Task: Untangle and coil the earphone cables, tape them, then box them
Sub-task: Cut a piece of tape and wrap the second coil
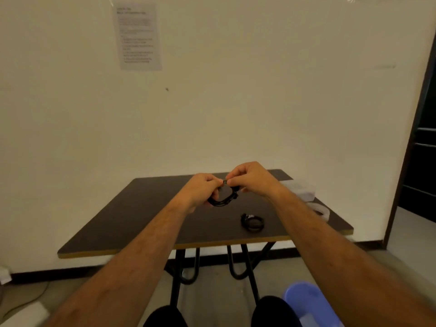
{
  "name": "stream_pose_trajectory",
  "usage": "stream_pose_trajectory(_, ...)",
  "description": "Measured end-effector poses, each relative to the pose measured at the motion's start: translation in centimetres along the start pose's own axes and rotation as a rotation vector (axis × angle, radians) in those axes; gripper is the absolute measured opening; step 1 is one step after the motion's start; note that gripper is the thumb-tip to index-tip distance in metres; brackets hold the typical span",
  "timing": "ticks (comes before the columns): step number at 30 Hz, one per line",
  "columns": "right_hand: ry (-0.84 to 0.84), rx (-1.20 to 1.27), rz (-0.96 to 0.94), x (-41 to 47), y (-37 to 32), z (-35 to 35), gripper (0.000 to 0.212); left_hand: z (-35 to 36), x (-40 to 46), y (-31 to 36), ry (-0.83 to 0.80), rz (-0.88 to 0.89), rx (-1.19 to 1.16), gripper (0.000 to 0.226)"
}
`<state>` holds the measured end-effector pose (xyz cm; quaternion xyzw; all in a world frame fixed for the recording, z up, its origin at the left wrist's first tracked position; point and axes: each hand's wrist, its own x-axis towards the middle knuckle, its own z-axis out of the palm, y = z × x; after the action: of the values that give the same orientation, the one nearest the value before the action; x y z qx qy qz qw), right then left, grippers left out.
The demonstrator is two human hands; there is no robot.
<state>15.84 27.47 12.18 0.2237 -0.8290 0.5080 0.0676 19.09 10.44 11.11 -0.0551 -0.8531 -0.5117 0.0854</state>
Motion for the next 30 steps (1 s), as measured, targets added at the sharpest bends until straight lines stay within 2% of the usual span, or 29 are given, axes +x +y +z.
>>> stream_pose_trajectory(6, 0.065, 0.001, 0.074, 1.1, 5.1, 3.2, 0.006, 2.2, 2.0, -4.8, -0.031, -0.119, -0.067, 0.021)
stream_pose_trajectory(14, 0.073, -0.101, 0.217, 2.9, 11.7, 5.7, 0.009, 4.0, 3.9, -10.2, 0.000, -0.243, -0.026, 0.014)
stream_pose_trajectory(17, 0.030, -0.196, 0.233, 3.8, 13.2, 6.4, 0.014, 4.2, 4.9, -12.2, 0.004, -0.294, 0.020, 0.020)
stream_pose_trajectory(21, -0.071, -0.367, 0.229, 5.3, 13.9, 7.2, 0.018, 4.6, 6.3, -13.8, 0.023, -0.332, 0.105, 0.015)
stream_pose_trajectory(27, -0.170, -0.636, 0.236, 7.5, 14.5, 8.1, 0.013, 4.6, 8.1, -15.6, 0.039, -0.306, 0.249, 0.005)
stream_pose_trajectory(30, -0.258, -0.758, 0.263, 8.4, 14.8, 8.3, 0.005, 4.3, 9.2, -16.3, 0.014, -0.303, 0.283, 0.010)
